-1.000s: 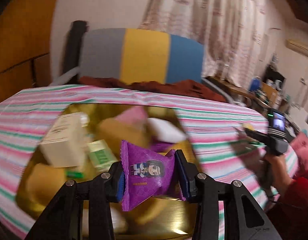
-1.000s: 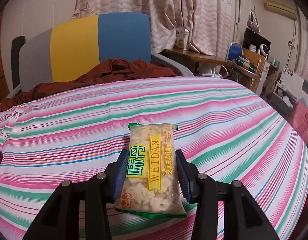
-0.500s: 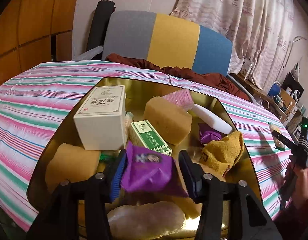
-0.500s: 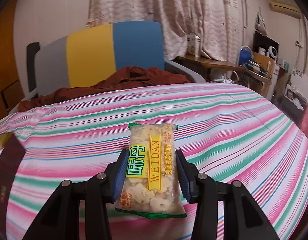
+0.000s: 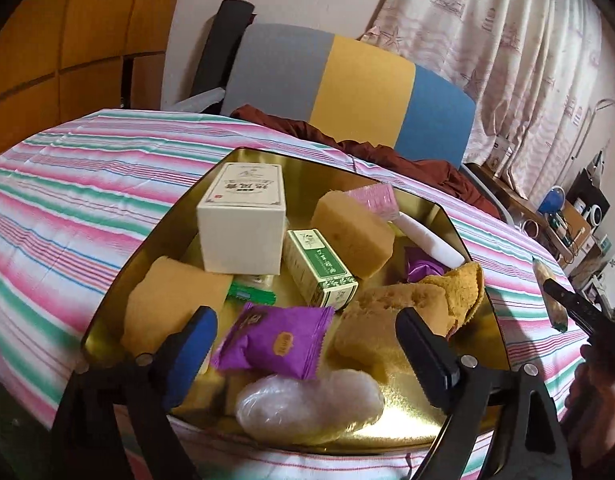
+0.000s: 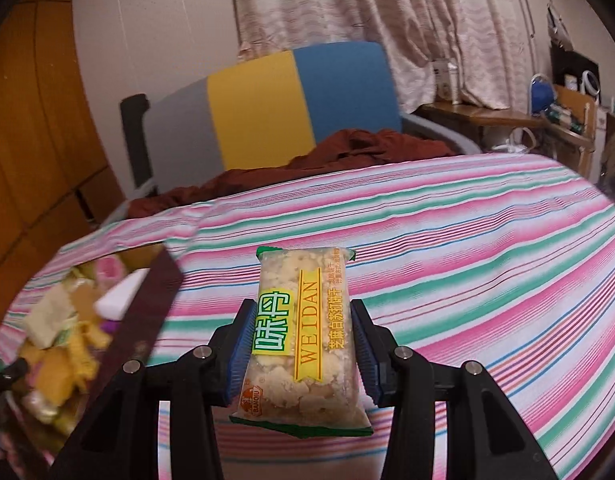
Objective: Organize objects
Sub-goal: 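Lower the WEIDAN bag into the gold tray and open the right tool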
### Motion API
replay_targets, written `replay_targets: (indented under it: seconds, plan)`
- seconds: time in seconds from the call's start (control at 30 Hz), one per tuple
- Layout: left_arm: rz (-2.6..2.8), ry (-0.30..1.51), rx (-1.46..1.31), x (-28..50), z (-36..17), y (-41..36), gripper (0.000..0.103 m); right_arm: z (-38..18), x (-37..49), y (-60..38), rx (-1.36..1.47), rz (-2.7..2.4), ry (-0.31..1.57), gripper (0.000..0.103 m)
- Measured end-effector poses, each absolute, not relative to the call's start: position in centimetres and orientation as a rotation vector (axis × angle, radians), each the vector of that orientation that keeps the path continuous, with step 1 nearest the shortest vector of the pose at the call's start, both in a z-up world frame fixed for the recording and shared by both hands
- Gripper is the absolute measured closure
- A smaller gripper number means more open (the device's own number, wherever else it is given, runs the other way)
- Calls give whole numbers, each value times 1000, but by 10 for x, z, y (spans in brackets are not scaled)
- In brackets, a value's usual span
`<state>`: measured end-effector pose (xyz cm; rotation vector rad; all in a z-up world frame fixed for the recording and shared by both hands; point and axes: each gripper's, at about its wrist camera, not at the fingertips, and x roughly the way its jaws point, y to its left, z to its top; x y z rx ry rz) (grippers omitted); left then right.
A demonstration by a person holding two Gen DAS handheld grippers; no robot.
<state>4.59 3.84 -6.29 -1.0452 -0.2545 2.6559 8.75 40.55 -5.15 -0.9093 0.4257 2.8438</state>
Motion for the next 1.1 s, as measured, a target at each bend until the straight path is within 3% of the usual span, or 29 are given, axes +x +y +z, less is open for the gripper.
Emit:
replay_targets:
  seconds: [0.23, 0.43, 0.7, 0.97, 1.1]
  plan:
    - [2727, -189, -1005, 60, -55, 35, 0, -31, 102, 362, -957, 3003, 556, 57]
    - [2682, -276, -1040, 59, -53, 23, 0, -19, 107, 299, -1071, 3224, 479, 57]
    - [2730, -225, -1068, 62, -43, 13, 0, -24, 103, 229, -1227, 3392, 117, 57]
    - [2829, -165, -1068, 65, -34, 3, 0, -47, 88, 196, -1424, 3360, -130, 55]
    - [2840, -177, -1074, 65, -34, 0, 0, -44, 84, 213, -1421, 3333, 86, 52]
